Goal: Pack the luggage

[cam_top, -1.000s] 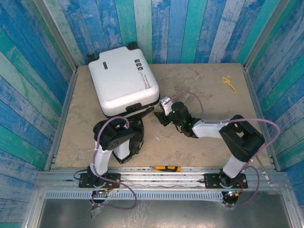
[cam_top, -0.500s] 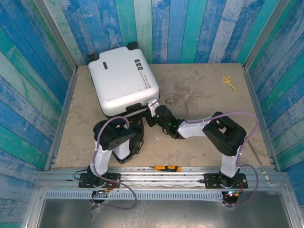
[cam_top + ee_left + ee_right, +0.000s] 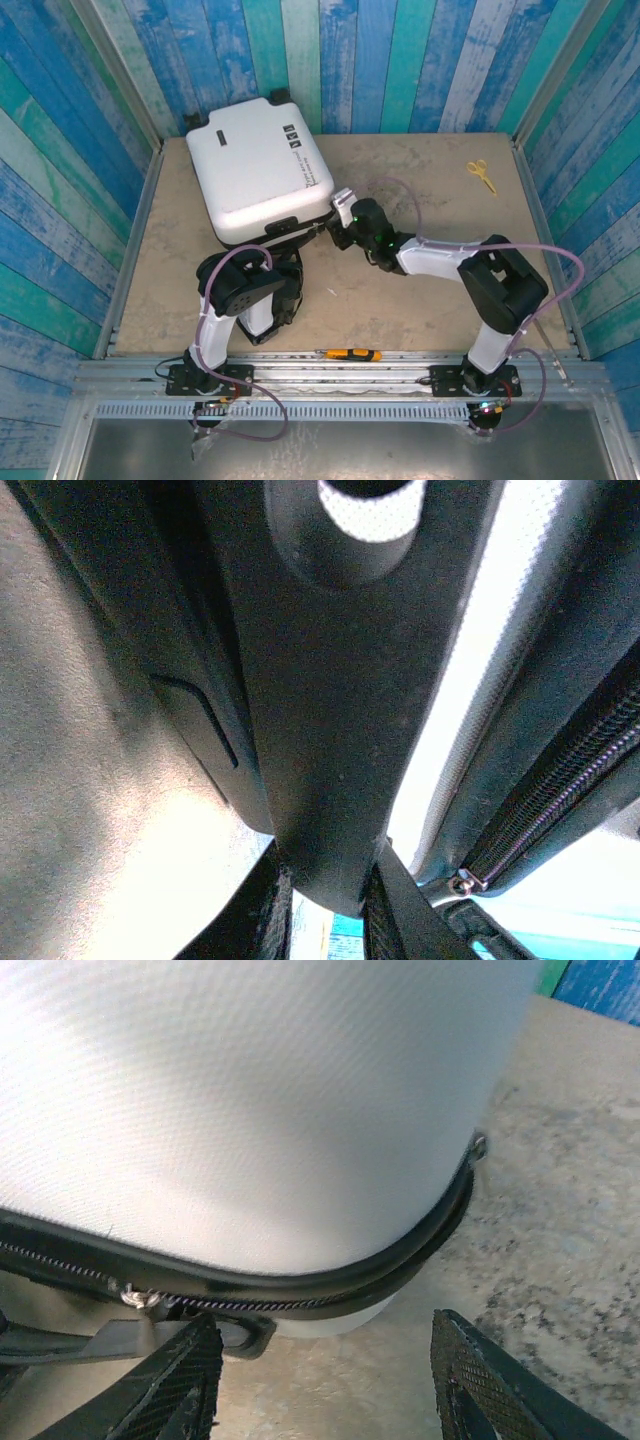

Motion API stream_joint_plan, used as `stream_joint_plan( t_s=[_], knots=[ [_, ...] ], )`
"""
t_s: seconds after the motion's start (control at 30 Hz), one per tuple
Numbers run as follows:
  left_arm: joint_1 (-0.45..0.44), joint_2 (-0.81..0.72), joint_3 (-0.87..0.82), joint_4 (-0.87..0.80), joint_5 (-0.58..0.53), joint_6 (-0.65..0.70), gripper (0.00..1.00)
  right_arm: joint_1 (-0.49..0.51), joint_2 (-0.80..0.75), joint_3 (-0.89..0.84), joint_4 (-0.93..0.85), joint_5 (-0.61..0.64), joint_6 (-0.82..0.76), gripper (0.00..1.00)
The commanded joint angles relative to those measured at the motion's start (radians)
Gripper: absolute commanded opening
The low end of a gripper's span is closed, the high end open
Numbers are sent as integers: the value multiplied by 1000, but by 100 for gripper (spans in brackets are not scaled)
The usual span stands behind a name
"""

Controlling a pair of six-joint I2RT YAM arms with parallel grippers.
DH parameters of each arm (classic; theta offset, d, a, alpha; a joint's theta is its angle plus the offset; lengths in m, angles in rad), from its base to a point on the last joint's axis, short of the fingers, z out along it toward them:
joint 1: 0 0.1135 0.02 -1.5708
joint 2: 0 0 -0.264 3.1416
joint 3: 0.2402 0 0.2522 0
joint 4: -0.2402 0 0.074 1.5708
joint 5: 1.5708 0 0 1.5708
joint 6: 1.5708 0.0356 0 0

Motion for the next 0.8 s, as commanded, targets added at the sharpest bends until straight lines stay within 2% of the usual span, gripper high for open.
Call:
stream_joint_plan(
  t_s=[0.0,0.13,0.33,0.63,0.77],
  knots=[
    [-33,165,-52,-274,234,68,0,7,-8,68,-112,-87,-38,58],
    [-33,167,-48,-272,239,69,0,7,31,136,-168,-134,-33,59],
    [-33,165,-31,-293,250,78,0,14,45,114,-105,-179,11,60],
    [-33,171,-20,-293,254,77,0,55,78,142,-114,-183,48,61],
    [-34,176,-20,-289,256,77,0,69,63,115,-117,-144,61,61]
  ],
)
